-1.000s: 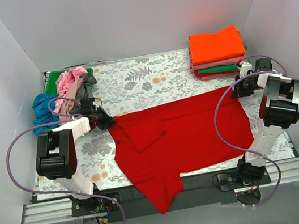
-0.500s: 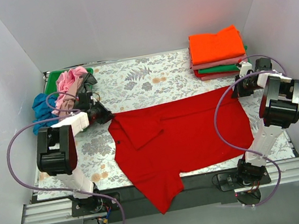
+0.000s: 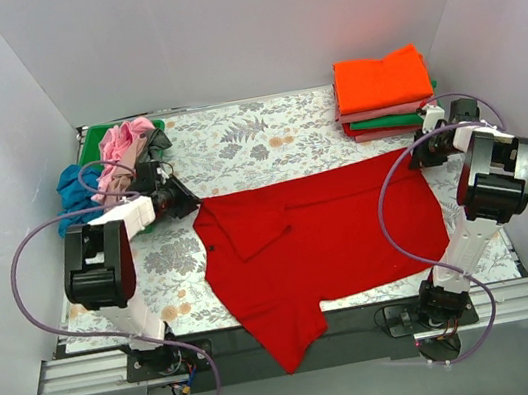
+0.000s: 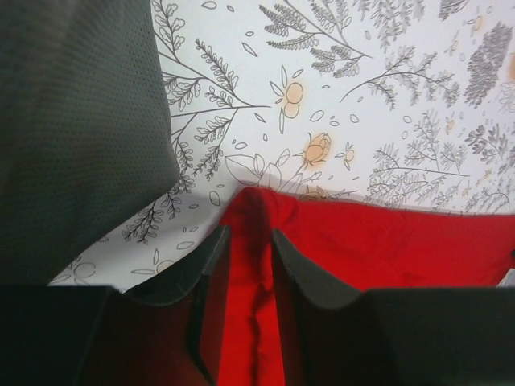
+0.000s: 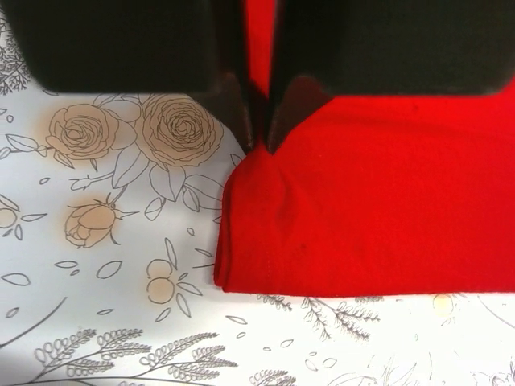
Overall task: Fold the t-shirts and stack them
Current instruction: Fold the tshirt
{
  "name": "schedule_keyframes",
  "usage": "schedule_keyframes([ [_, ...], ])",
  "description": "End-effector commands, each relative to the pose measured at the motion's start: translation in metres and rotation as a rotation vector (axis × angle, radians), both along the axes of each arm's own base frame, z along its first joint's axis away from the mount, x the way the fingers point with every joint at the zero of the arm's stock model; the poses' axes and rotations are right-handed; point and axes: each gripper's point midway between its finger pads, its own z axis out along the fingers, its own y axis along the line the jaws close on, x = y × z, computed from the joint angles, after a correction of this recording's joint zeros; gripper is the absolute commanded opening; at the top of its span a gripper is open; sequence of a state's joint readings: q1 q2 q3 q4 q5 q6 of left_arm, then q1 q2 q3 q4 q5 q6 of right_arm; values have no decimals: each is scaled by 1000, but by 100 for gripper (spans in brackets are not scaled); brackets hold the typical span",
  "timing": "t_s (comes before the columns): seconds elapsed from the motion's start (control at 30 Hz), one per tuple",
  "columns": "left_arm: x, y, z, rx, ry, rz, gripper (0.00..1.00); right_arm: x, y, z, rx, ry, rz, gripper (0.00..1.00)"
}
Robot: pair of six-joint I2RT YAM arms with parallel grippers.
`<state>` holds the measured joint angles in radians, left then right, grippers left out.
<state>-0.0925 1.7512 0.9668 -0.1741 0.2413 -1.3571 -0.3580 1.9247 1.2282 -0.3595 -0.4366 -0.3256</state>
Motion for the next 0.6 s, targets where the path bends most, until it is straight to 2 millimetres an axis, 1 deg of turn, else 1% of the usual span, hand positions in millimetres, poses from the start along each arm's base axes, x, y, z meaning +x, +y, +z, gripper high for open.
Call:
schedule_keyframes([
  [0.0,7,9,49,26,-138,5,27,15,-11,13,-50,-50,9,23],
  [0.03,6,10,59,26,-165,3,30,15,-12,16,-58,-57,14,30],
  [0.07,7,10,89,28,-251,-5,33,17,-14,19,-72,-68,23,39],
  [0.1,6,9,103,30,-294,-13,38,17,-16,27,-89,-81,23,43],
  [0.13,3,10,135,33,-382,-16,41,18,-17,31,-101,-91,25,48],
  [0.17,0,12,150,47,-428,-30,43,18,-19,35,-115,-99,33,51],
  [0.2,-3,13,163,58,-466,-36,48,18,-20,42,-126,-112,33,54],
  [0.23,-8,13,174,65,-497,-46,52,17,-20,45,-130,-115,36,54],
  [0.27,-17,13,195,69,-557,-59,55,17,-20,48,-137,-121,38,58],
  [0.3,-22,14,202,84,-583,-76,64,16,-21,55,-153,-134,44,59],
  [0.33,-29,11,208,72,-596,-98,72,13,-20,56,-156,-134,48,61],
  [0.37,-40,8,213,62,-608,-121,78,11,-20,58,-163,-136,52,63],
  [0.4,-46,3,215,45,-610,-149,82,8,-19,67,-177,-158,67,64],
  [0.43,-54,-4,217,14,-611,-194,83,2,-16,66,-176,-154,80,66],
  [0.47,-69,-20,218,-56,-596,-281,83,-2,-13,68,-176,-160,93,69],
  [0.5,-78,-28,218,-101,-581,-327,83,-6,-7,79,-179,-185,114,70],
  [0.53,-87,-34,216,-143,-555,-355,80,-18,-1,75,-177,-167,149,72],
  [0.57,-102,-45,217,-206,-540,-424,78,-23,7,78,-162,-178,182,72],
])
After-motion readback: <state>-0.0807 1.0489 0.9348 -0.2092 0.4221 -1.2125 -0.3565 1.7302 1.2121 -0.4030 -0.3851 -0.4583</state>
